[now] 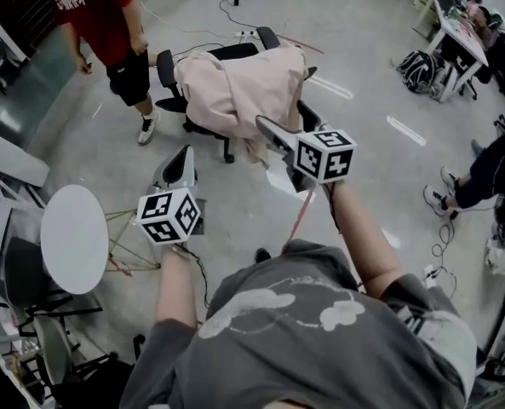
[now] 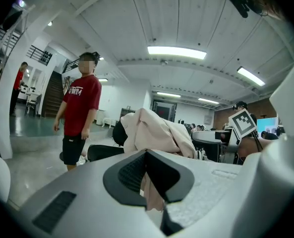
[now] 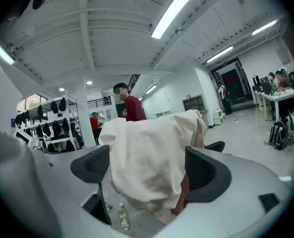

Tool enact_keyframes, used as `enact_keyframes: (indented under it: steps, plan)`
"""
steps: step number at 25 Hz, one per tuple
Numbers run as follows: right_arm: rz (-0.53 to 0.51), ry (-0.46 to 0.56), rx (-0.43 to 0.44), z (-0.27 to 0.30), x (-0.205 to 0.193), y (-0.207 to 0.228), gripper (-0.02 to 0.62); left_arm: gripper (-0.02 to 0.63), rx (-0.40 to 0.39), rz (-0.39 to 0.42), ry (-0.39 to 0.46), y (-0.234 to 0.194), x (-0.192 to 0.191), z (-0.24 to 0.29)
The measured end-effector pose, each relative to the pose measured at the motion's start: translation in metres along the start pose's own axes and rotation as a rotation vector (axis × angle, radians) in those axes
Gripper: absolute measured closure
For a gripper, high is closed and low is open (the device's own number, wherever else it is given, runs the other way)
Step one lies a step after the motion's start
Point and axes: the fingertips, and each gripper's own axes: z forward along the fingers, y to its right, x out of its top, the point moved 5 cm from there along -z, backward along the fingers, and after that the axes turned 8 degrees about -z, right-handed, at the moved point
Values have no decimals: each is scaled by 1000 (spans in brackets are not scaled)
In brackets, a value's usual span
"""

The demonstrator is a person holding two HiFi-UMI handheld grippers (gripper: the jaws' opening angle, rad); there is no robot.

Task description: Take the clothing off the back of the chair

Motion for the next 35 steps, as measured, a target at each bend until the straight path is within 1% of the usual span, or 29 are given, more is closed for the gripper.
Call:
enact_keyframes:
  steps: [3,6,9,12,15,19,20,21,23,28,31,33,35]
  plan:
    - [-26,-5,-9,12,8,5,153,606,2,4,-4,-1,1,5]
    - [-1,-36,-6,29,8,11,150,606,9,7,-5,-5,4,14]
    - [50,-84,40,46,0,10,149,606,21,2,-8,-8,4,22]
    - [47,-108,79,57,-2,8,150,606,31,-1,-8,-10,4,27]
    - [25,-119,66,66,2,8,152,606,46,-5,-8,-15,4,30]
    - [44,-138,28,77,-3,12,153,606,53,-16,-8,-11,3,33]
    - [44,-136,25,78,-2,12,166,606,54,-15,-10,-11,2,33]
    - [41,-137,25,80,0,11,193,606,55,-13,-11,-11,2,33]
    - [31,-151,29,81,1,9,267,606,56,-16,-10,-12,2,32]
    - [15,-168,41,76,2,5,403,606,59,-21,-6,-17,-1,28]
    - [31,-155,45,67,2,4,524,606,57,-23,0,-17,0,23]
    - [33,-153,43,63,0,4,561,606,54,-23,2,-16,2,21]
    - [26,-148,41,60,0,2,572,606,49,-21,5,-15,3,19]
